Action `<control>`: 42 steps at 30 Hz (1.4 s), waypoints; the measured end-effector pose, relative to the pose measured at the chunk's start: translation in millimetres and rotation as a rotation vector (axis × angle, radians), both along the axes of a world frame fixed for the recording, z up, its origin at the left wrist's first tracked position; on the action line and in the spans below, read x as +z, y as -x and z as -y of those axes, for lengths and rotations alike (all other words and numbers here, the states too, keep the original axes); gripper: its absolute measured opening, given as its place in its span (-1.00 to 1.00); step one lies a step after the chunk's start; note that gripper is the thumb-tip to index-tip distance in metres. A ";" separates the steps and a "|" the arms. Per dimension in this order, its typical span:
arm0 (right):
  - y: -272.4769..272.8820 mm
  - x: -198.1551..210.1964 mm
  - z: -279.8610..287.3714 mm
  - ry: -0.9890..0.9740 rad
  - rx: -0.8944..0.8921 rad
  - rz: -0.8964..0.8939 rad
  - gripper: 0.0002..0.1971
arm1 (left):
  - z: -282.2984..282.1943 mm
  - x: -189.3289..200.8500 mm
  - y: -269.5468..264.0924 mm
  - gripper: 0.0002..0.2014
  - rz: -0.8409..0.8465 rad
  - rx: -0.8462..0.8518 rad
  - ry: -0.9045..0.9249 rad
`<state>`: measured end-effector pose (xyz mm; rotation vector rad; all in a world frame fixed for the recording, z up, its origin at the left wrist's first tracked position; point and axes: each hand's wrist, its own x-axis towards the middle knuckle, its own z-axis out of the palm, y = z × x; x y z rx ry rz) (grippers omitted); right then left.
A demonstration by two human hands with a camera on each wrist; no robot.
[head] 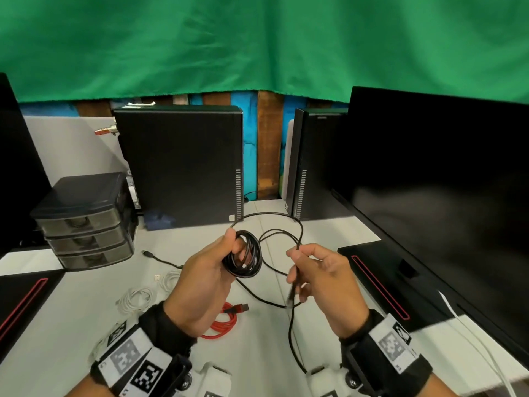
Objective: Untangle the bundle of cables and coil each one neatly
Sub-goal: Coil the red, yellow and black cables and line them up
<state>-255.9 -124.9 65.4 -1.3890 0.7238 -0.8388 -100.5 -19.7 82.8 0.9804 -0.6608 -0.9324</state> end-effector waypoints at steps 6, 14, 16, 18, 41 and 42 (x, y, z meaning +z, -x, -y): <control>5.4 -14.9 -3.7 0.635 0.236 -0.608 -0.77 | 3.1 11.5 -39.0 -0.67 -0.083 0.182 0.058; 4.3 27.6 -64.6 1.028 0.593 -0.864 -0.69 | 5.8 -8.2 -22.1 -0.74 0.714 0.345 -0.089; 10.0 34.2 -67.5 1.099 0.543 -0.774 -0.72 | 5.0 -18.7 -17.7 -0.77 0.978 0.317 -0.121; 14.7 35.6 -64.5 1.146 0.405 -0.598 -0.77 | 3.7 -26.3 -16.3 -0.73 1.026 0.147 -0.111; 2.9 20.7 -29.0 0.199 0.174 -0.032 -0.76 | -2.5 -13.2 16.5 -0.67 0.295 -0.104 -0.048; 2.9 22.5 -31.1 0.150 0.168 -0.016 -0.75 | -1.5 -13.4 15.9 -0.67 0.410 -0.079 -0.043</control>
